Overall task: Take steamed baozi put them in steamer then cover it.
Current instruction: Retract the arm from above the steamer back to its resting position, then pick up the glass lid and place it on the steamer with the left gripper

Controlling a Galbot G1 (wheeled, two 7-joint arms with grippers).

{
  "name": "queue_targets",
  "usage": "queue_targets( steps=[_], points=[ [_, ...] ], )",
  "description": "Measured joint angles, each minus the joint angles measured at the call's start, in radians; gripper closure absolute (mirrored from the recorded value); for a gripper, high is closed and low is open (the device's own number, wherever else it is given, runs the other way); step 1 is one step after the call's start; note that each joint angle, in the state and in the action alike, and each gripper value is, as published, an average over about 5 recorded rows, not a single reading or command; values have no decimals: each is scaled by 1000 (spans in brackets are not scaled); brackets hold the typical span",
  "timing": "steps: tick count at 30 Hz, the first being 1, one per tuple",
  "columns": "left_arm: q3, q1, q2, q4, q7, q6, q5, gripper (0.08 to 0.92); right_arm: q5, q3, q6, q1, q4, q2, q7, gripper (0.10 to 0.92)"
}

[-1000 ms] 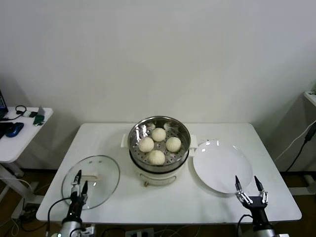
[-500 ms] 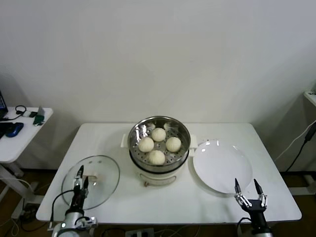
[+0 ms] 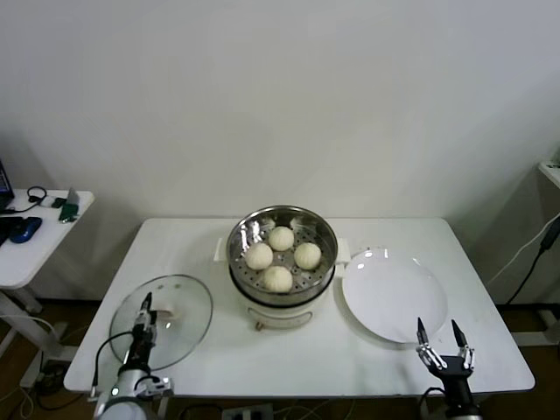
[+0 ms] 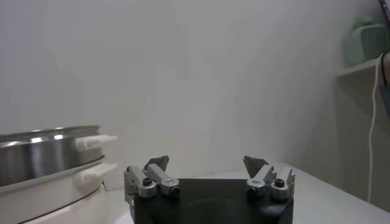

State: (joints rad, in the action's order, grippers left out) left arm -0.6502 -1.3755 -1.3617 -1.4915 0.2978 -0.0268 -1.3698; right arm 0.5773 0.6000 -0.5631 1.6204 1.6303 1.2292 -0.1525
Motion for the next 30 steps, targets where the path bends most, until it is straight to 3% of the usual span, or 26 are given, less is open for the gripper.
queue_targets(
  steps=[13,22,30],
  points=[
    [-2,20,-3,47,-2,21,-1,844,3,2,-3,-2,-3,11,2,203],
    [-5,16,-2,23,-4,25,20,869,-1,7,1,-1,0,13,13,203],
    [-6,-8,34,-91,-35,-7,94,869,-23,17,21,9,9,8,35,202]
  ],
)
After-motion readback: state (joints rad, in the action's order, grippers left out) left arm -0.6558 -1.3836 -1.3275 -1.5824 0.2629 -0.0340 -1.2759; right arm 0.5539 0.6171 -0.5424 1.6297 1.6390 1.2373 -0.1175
